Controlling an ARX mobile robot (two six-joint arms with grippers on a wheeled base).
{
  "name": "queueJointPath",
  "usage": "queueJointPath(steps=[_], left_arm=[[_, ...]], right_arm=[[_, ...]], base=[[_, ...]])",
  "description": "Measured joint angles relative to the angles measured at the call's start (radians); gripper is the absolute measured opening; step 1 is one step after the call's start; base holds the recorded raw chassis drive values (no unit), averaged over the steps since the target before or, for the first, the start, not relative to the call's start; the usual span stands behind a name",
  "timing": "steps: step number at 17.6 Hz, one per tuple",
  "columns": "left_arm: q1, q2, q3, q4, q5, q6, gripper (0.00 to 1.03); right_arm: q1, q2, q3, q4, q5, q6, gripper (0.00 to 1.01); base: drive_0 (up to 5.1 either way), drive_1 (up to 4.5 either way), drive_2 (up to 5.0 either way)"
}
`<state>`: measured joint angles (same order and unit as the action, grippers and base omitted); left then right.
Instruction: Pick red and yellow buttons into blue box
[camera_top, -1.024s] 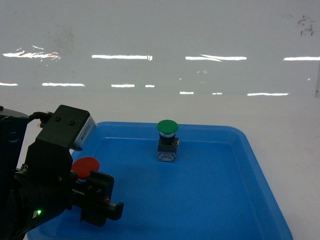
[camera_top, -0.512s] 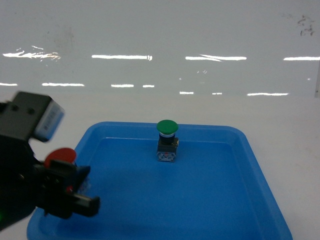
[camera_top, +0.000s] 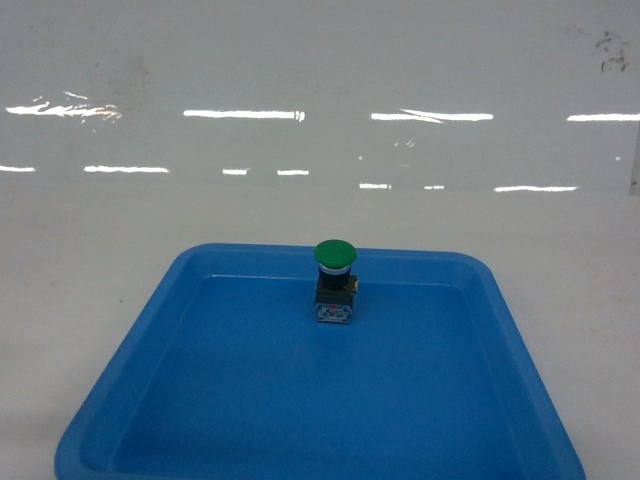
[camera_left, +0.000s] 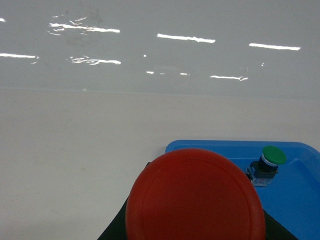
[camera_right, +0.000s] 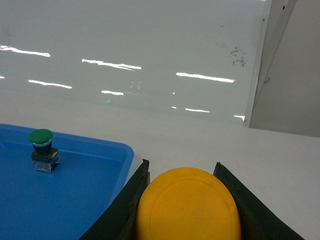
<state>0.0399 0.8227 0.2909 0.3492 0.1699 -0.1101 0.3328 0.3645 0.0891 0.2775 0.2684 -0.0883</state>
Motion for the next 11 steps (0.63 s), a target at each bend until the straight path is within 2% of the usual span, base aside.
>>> queueJointPath(steps=[2, 4, 6, 9, 10, 11], left_arm=[[0.059, -0.133, -0.037, -0.096, 0.042, 0.000, 0.24], [0.087, -0.254, -0.072, -0.192, 0.075, 0.002, 0.24], [0.060, -0.327, -0.092, -0.245, 0.074, 0.002, 0.24], [-0.036, -0.362, -0.098, -0.238, 0.024, -0.009, 0.24], [-0.083, -0.353, -0.101, -0.199, -0.005, -0.011, 0.24], [-0.081, -0.354, -0.103, -0.202, -0.013, -0.014, 0.24]], right_arm=[[0.000, 0.000, 0.000, 0.000, 0.000, 0.000, 0.34], [0.000, 0.000, 0.000, 0.000, 0.000, 0.000, 0.34], [0.000, 0.000, 0.000, 0.000, 0.000, 0.000, 0.34], [0.000, 0.000, 0.000, 0.000, 0.000, 0.000, 0.34], [0.000, 0.000, 0.000, 0.000, 0.000, 0.000, 0.34], [0.000, 0.000, 0.000, 0.000, 0.000, 0.000, 0.34]], base=[[0.0, 0.00, 0.0], [0.0, 0.00, 0.0], [0.0, 0.00, 0.0], [0.0, 0.00, 0.0], [0.0, 0.00, 0.0], [0.0, 0.00, 0.0]])
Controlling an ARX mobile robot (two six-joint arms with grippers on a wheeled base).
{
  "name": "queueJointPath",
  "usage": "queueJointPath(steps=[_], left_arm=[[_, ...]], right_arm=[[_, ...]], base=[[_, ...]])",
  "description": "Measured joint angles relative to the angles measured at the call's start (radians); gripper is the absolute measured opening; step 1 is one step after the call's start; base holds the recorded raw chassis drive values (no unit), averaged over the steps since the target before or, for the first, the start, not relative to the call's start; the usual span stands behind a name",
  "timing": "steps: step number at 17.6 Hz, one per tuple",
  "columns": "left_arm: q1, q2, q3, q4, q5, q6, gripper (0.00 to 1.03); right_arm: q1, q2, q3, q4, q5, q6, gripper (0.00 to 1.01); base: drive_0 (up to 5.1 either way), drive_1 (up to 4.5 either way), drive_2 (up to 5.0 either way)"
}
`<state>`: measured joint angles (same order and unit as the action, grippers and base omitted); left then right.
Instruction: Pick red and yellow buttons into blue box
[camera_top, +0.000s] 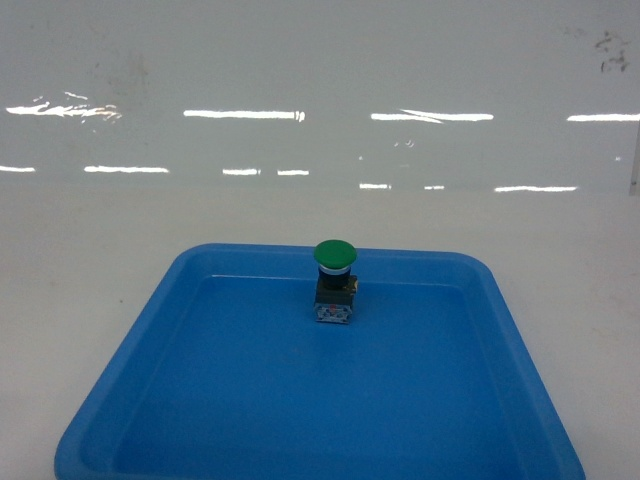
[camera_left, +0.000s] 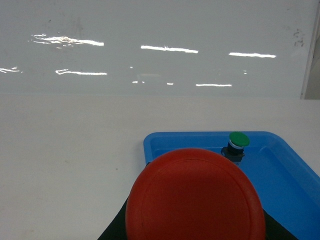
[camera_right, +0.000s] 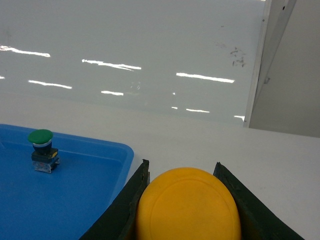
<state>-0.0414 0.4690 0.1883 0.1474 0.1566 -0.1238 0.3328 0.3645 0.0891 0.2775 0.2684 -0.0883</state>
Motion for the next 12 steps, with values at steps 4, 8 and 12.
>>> queueJointPath(steps=[4, 8, 12], left_arm=[[0.000, 0.000, 0.000, 0.002, 0.000, 0.000, 0.24], [0.000, 0.004, 0.000, 0.000, -0.001, 0.000, 0.24], [0.002, 0.000, 0.000, 0.000, -0.003, 0.000, 0.24]], right_arm=[[0.000, 0.000, 0.000, -0.001, 0.000, 0.000, 0.34], [0.000, 0.000, 0.000, 0.001, -0.001, 0.000, 0.34], [0.000, 0.000, -0.001, 0.000, -0.002, 0.000, 0.34]], base=[[0.0, -1.90, 1.9], [1.1, -4.19, 3.2], [5.0, -2.48, -2.5]])
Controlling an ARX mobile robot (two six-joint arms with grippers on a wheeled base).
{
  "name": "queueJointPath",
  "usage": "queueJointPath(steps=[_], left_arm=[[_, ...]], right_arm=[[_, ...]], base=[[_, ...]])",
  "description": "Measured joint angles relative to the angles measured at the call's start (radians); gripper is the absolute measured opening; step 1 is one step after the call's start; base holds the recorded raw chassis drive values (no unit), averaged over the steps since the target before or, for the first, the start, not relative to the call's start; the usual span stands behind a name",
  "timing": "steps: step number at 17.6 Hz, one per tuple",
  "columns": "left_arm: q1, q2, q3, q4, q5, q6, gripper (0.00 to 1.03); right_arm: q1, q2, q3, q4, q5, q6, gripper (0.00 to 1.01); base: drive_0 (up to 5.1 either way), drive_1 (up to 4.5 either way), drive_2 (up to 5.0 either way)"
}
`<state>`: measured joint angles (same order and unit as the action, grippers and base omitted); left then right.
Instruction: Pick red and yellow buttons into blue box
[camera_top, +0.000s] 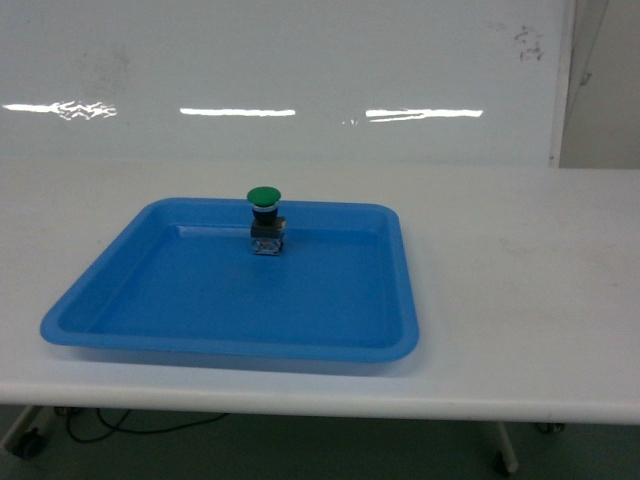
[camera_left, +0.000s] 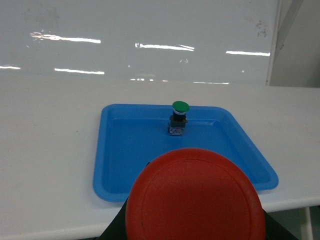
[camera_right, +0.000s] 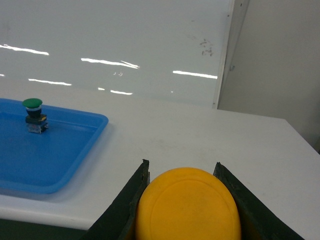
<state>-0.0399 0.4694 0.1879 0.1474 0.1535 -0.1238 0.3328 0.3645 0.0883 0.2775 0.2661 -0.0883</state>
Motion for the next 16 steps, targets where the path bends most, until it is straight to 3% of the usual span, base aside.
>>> queueJointPath(steps=[16], left_arm=[[0.000, 0.000, 0.000, 0.002, 0.001, 0.000, 0.24]], right_arm=[[0.000, 0.000, 0.000, -0.001, 0.001, 0.000, 0.34]], base=[[5.0, -2.46, -2.3]])
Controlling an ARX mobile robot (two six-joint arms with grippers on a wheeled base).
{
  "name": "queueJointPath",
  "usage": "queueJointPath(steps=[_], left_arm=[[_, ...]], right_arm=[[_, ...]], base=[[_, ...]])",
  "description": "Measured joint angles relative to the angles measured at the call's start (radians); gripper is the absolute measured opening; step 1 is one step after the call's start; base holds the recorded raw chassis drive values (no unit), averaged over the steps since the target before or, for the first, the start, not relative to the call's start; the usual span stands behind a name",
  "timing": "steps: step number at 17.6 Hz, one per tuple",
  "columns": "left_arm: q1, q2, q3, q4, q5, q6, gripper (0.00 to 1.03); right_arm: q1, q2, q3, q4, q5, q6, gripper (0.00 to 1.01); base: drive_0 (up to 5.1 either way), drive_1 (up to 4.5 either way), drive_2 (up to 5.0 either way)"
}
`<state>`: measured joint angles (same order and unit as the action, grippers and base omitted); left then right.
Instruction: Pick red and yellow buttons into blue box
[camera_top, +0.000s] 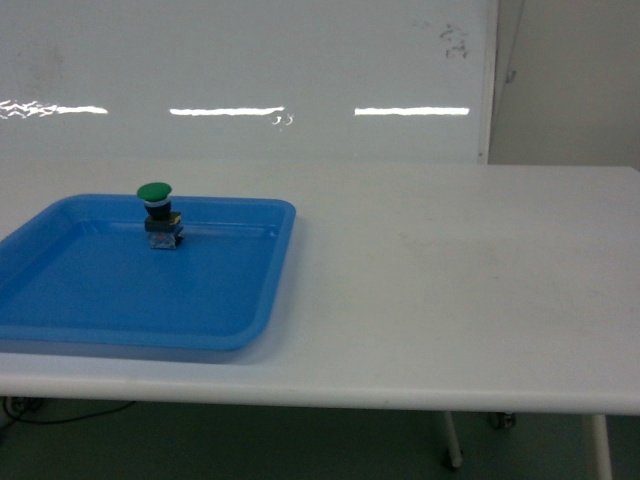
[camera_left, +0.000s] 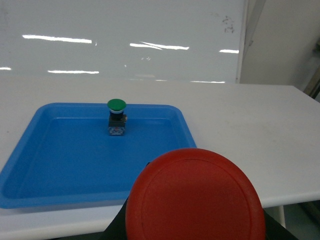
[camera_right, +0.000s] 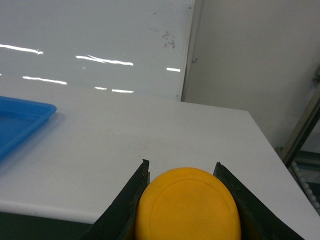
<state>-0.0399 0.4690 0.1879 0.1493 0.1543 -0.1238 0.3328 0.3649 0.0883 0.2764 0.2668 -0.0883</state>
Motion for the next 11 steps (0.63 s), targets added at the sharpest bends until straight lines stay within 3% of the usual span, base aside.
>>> queueJointPath(steps=[11], left_arm=[[0.000, 0.000, 0.000, -0.002, 0.000, 0.000, 0.24]], right_arm=[[0.000, 0.000, 0.000, 0.001, 0.000, 0.000, 0.34]], base=[[4.9, -3.42, -1.3]])
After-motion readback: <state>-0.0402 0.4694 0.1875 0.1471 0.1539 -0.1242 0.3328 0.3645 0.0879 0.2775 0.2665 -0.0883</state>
